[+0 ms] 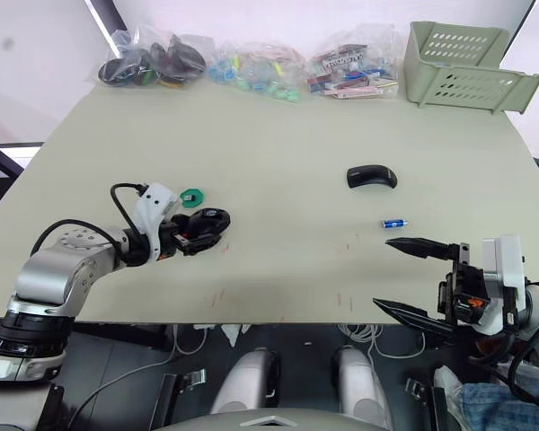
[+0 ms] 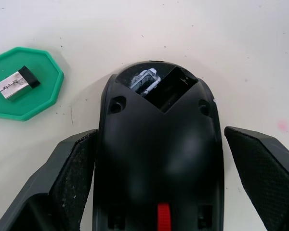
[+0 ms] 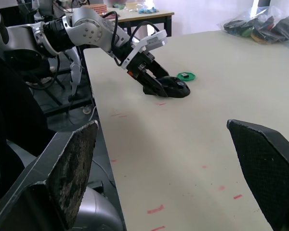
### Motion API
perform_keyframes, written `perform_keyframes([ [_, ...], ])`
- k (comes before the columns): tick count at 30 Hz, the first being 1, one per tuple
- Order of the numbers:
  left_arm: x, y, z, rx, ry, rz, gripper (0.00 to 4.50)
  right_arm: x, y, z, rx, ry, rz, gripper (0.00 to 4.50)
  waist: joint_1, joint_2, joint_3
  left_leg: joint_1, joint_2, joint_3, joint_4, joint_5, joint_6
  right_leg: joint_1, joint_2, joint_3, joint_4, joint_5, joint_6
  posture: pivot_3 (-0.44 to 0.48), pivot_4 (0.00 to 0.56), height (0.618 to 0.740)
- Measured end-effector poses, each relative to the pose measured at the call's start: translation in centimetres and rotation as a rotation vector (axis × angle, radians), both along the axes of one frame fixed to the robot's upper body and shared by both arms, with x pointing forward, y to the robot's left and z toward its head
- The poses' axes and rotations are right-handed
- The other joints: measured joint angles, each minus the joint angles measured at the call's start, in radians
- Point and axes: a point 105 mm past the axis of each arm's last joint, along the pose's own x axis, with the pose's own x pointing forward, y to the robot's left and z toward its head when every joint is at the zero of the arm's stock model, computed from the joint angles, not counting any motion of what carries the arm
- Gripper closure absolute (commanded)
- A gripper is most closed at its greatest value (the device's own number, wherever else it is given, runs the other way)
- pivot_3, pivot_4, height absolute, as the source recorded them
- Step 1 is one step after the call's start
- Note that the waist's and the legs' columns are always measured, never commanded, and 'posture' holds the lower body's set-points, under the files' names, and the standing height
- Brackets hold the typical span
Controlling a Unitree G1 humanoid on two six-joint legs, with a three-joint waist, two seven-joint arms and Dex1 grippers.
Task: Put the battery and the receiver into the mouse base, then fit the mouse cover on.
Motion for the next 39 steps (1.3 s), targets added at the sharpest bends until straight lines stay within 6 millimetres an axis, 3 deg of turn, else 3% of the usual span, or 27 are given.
perform_keyframes([
  [2, 0.0, -0.1, 0.0, 0.000, -0.002, -0.007, 0.68, 0.0, 0.0, 0.0, 0.000, 0.002, -0.001, 0.00, 0.000, 0.000, 0.000, 0.000, 0.000, 0.000, 0.000, 0.000, 0.000, 0.000, 0.000, 0.000, 0.000, 0.000, 0.000, 0.000, 0.150, 0.740],
  [4, 0.1, -0.2, -0.1, 0.004, -0.010, -0.015, 1.54, -0.1, 0.0, -0.1, 0.000, 0.007, -0.003, 0.00, 0.000, 0.000, 0.000, 0.000, 0.000, 0.000, 0.000, 0.000, 0.000, 0.000, 0.000, 0.000, 0.000, 0.000, 0.000, 0.000, 0.150, 0.740],
  [18, 0.0, -0.5, -0.1, 0.012, -0.024, -0.077, 1.58, -0.1, 0.0, -0.1, -0.003, 0.008, -0.011, 0.00, 0.001, 0.000, 0.000, 0.000, 0.000, 0.000, 0.000, 0.000, 0.000, 0.000, 0.000, 0.000, 0.000, 0.000, 0.000, 0.000, 0.150, 0.740],
  [23, -1.5, -1.9, 1.0, 0.000, -0.011, -0.272, 1.58, -0.1, -0.3, 0.0, -0.020, 0.004, -0.019, 0.00, 0.000, 0.000, 0.000, 0.000, 0.000, 0.000, 0.000, 0.000, 0.000, 0.000, 0.000, 0.000, 0.000, 0.000, 0.000, 0.000, 0.150, 0.740],
  [25, -2.0, -2.6, 1.2, 0.011, -0.006, -0.343, 1.58, -0.1, -0.4, 0.1, -0.029, 0.005, -0.018, 0.00, 0.001, 0.000, 0.000, 0.000, 0.000, 0.000, 0.000, 0.000, 0.000, 0.000, 0.000, 0.000, 0.000, -0.002, -0.003, 0.000, 0.150, 0.740],
  [31, -2.3, -8.2, 1.1, 0.067, -0.037, -0.613, 1.58, -0.4, -1.1, 0.6, -0.072, 0.011, -0.011, 0.00, 0.009, 0.000, 0.000, -0.001, -0.001, 0.000, 0.002, 0.000, 0.000, 0.001, 0.000, 0.000, 0.000, -0.001, -0.001, 0.000, 0.150, 0.740],
  [36, -1.7, -12.1, 1.0, 0.117, -0.067, -0.724, 1.58, -0.6, -1.5, 0.9, -0.088, 0.029, -0.010, 0.00, 0.006, 0.000, 0.000, -0.001, -0.001, -0.001, 0.002, 0.000, 0.000, 0.001, 0.001, 0.000, 0.000, 0.001, 0.001, 0.000, 0.150, 0.740],
  [39, -1.2, -13.2, 1.5, 0.151, -0.075, -0.759, 1.58, -0.7, -1.7, 1.2, -0.105, 0.031, -0.002, 0.00, -0.001, 0.000, 0.000, -0.001, -0.001, -0.001, 0.002, 0.000, 0.000, 0.001, 0.001, 0.000, 0.000, 0.000, 0.001, 0.000, 0.150, 0.740],
])
